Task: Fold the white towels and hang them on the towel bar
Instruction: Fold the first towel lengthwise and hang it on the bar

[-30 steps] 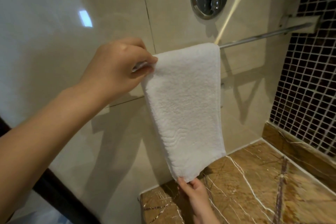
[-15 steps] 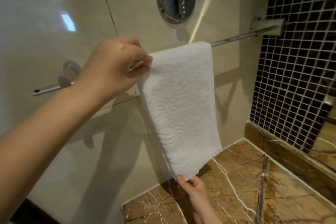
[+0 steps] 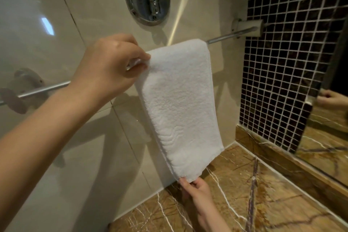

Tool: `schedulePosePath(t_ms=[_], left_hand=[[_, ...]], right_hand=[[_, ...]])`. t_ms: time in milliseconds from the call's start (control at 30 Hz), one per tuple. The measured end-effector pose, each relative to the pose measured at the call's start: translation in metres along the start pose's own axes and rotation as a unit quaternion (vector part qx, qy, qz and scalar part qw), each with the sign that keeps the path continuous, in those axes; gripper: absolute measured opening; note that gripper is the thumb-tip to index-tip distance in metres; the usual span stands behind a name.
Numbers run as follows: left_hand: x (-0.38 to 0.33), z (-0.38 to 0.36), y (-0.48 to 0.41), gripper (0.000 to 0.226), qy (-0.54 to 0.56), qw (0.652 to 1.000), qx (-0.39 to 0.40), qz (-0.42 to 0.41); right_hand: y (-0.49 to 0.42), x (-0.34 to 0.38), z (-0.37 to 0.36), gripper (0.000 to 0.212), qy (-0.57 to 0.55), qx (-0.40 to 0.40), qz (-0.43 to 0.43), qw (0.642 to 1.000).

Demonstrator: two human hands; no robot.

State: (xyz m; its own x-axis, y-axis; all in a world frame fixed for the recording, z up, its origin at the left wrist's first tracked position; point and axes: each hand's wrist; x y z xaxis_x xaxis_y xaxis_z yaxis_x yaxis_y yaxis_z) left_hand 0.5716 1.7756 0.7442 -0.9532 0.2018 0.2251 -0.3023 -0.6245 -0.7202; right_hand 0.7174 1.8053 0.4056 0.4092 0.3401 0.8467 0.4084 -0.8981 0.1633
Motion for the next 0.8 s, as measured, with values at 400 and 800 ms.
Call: schedulePosePath(t_ms=[400, 800], left_hand=[[-0.011, -0.025, -0.017, 0.014, -0.005, 0.999, -0.030, -0.008], [-0.026, -0.050, -0.045, 0.020, -0.011, 0.999, -0.034, -0.016]], right_hand=[[-0.030, 0.010, 0.022, 0.024, -0.017, 0.007, -0.019, 1.000], [-0.056, 0.028, 0.041, 0.017, 0.002, -0.017, 0.002, 1.000]])
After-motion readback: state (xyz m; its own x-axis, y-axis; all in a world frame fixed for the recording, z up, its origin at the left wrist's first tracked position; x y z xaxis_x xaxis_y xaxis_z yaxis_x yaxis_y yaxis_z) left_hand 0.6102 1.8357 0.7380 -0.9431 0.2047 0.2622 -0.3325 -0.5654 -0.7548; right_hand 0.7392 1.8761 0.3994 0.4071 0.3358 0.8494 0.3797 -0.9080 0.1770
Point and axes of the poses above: each hand's wrist, its own y-axis away from the middle knuckle, its own z-axis out of the back of the hand, x = y × z, and after that the axes turned 2 degrees about z, right-handed
